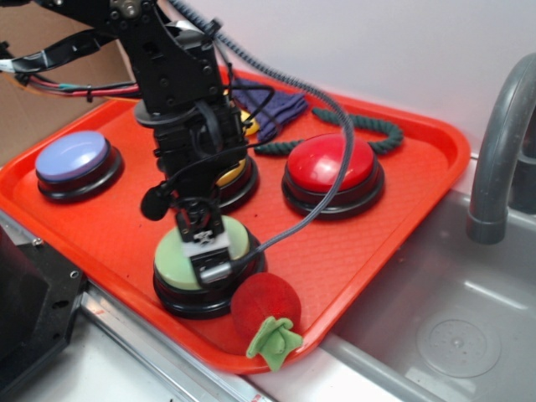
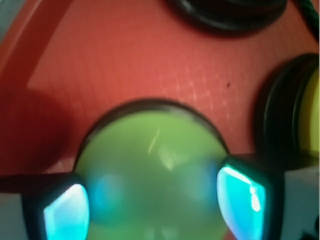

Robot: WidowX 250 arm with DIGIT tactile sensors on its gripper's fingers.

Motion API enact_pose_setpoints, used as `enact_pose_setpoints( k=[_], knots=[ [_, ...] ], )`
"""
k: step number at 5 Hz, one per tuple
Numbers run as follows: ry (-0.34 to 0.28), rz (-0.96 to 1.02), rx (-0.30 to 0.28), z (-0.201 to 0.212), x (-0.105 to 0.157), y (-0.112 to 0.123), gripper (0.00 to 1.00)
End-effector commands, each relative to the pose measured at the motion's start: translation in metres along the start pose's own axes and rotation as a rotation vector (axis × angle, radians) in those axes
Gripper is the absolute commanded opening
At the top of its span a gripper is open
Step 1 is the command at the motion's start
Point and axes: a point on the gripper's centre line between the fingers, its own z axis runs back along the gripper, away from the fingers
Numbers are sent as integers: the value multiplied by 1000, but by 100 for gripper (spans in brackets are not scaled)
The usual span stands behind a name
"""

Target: Push the green button.

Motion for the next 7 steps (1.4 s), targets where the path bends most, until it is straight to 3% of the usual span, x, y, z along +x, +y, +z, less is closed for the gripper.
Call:
enact_pose_setpoints(
  k=[1,3,7],
  knots=[
    [66,-33,-18,9,-2,-8,100],
    [59,-45,-14,44,13,-6,100],
    [25,-35,43,78,14,-4,100]
  ],
)
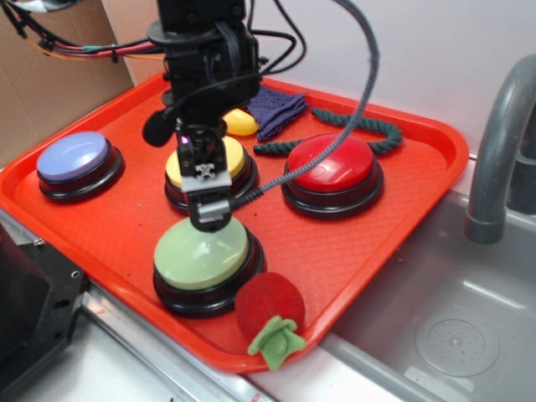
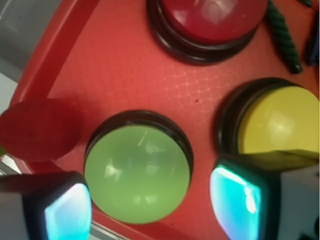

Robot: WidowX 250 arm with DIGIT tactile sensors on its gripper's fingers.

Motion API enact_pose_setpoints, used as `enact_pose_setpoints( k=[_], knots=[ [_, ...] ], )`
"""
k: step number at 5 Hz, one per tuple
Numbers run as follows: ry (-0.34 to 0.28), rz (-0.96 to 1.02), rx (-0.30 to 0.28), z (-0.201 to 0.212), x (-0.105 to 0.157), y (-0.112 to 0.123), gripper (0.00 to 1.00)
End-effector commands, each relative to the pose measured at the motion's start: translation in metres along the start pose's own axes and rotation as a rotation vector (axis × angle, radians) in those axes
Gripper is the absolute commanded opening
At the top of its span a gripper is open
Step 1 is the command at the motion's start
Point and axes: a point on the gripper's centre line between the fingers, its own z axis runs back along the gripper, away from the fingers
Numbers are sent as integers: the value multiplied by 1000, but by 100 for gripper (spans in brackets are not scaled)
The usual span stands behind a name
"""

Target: Push the green button.

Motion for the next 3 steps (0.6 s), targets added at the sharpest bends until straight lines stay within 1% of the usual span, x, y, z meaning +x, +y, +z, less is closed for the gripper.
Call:
enact_pose_setpoints(
  k=[1,2,3],
  knots=[
    [-121,6,39,37,-4,-10,100],
    [-148,4,33,43,-7,-8,100],
    [-140,7,10,50,-6,-8,100]
  ],
)
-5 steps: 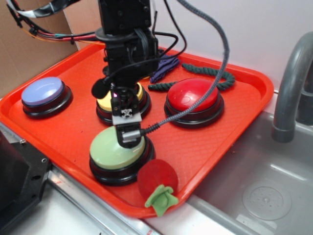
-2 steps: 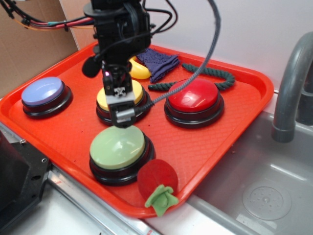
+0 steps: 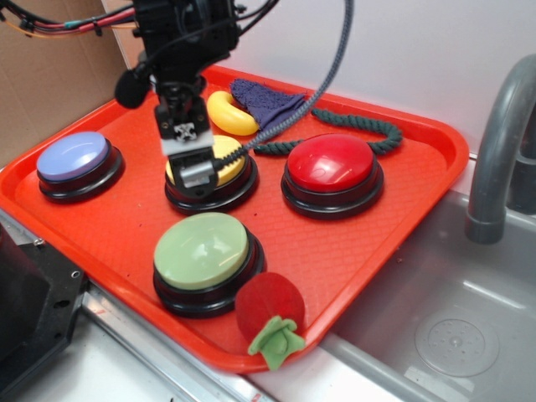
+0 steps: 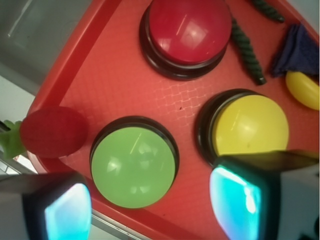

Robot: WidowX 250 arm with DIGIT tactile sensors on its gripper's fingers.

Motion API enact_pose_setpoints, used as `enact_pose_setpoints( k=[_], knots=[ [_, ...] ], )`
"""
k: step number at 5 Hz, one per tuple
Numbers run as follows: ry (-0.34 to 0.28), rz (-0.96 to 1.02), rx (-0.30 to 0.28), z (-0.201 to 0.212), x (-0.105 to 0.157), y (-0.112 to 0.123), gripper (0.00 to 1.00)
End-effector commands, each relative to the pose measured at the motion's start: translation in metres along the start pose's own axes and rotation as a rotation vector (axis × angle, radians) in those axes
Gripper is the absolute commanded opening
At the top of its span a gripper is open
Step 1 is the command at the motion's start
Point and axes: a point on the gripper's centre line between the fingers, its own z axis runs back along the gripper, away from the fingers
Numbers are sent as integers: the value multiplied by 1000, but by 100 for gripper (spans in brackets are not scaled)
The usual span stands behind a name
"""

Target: Push the green button.

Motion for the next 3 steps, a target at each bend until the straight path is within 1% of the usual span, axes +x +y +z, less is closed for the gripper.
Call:
enact_pose_setpoints(
  k=[1,2,3],
  knots=[
    [-44,27,-22,28,5,-9,100],
    [-30,58,-22,35,5,-9,100],
    [-32,46,-22,44,2,-10,100]
  ],
)
